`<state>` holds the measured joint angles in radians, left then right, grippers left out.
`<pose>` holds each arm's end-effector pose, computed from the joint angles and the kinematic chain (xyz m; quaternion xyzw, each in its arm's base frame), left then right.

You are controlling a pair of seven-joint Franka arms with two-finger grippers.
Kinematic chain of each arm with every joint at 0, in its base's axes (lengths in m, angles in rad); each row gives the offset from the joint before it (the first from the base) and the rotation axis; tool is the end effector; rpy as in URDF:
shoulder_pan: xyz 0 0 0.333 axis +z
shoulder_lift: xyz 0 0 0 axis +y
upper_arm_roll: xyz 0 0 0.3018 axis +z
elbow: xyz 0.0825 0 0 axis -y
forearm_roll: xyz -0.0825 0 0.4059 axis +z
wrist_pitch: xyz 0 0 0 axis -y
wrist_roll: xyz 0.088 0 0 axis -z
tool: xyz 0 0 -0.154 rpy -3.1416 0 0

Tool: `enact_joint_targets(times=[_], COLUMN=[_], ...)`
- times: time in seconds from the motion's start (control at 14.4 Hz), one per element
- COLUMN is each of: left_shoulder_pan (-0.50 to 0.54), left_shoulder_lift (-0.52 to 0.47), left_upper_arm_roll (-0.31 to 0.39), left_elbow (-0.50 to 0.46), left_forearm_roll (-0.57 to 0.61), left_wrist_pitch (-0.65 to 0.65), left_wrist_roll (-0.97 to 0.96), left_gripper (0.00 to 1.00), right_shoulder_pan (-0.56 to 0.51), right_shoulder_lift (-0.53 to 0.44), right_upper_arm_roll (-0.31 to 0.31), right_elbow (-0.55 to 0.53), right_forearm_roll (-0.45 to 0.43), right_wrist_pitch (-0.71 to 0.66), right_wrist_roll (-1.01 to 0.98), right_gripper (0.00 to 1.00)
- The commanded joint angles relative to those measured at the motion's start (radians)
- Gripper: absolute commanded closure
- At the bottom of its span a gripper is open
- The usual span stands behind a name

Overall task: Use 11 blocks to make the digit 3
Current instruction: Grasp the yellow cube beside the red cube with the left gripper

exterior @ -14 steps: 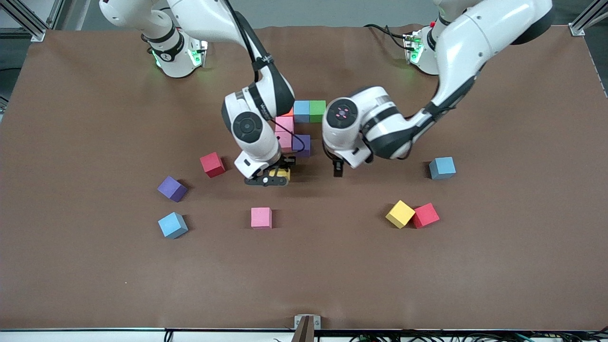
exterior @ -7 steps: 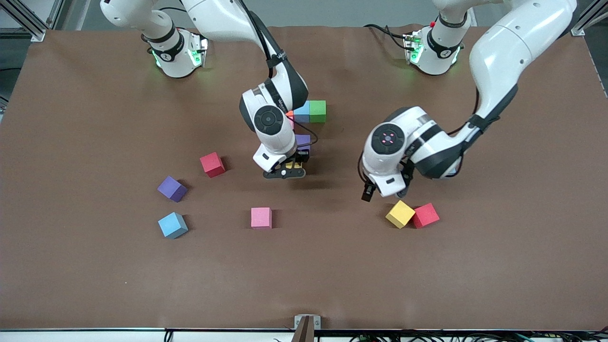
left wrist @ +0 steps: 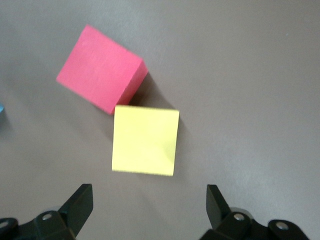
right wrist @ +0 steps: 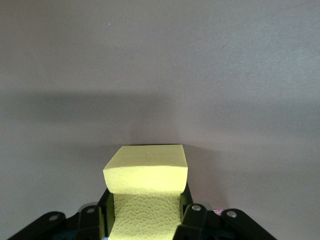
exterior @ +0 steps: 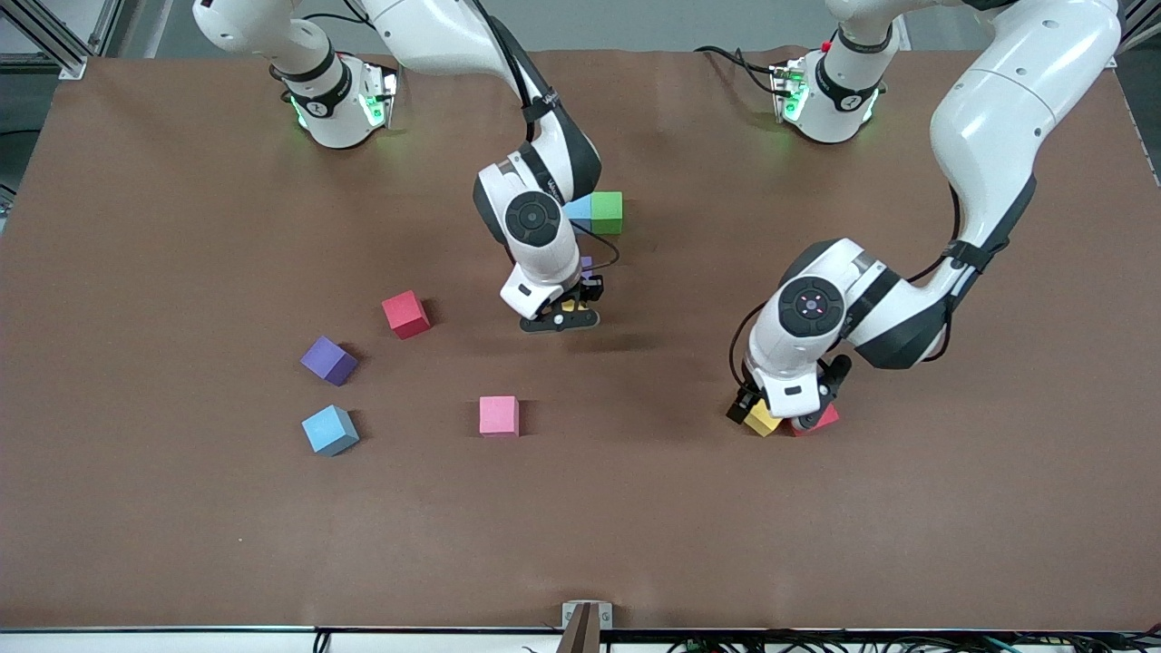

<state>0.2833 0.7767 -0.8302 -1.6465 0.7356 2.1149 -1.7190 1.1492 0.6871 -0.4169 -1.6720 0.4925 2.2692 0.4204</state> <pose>0.6353 -0.2688 0.1971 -0.8968 -0.4411 -0.0316 0.0157 0.4815 0.4905 0.1563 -0.9978 -0.0358 0.0337 0.0446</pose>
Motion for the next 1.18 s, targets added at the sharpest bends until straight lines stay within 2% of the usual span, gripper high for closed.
enact_joint_targets(times=[0.0, 0.28, 0.69, 1.11], left_shoulder_pan=[-0.006, -0.004, -0.001, -0.001], left_shoulder_lift=[0.016, 0.019, 0.038, 0.047], left_upper_arm_roll=[0.013, 0.066, 0.069, 0.082], left_elbow=[0.019, 0.019, 0.008, -0.010], left_forearm_roll=[0.016, 0.008, 0.002, 0.004], left_wrist_pitch=[0.010, 0.111, 0.111, 0.111], left_wrist_roll=[0.070, 0.090, 0.088, 0.090], left_gripper=[0.00, 0.00, 0.00, 0.00], right_shoulder_pan=[0.020, 0.027, 0.020, 0.015], right_shoulder_lift=[0.003, 0.000, -0.001, -0.026], right_upper_arm_roll=[-0.010, -0.010, -0.014, -0.049], right_elbow=[0.002, -0.003, -0.020, -0.061], right_forearm_roll=[0.020, 0.020, 0.014, 0.014], right_wrist_pitch=[-0.005, -0.010, -0.007, -0.011], right_wrist_roll=[-0.002, -0.003, -0.003, -0.002], right_gripper=[0.98, 0.98, 0.98, 0.98])
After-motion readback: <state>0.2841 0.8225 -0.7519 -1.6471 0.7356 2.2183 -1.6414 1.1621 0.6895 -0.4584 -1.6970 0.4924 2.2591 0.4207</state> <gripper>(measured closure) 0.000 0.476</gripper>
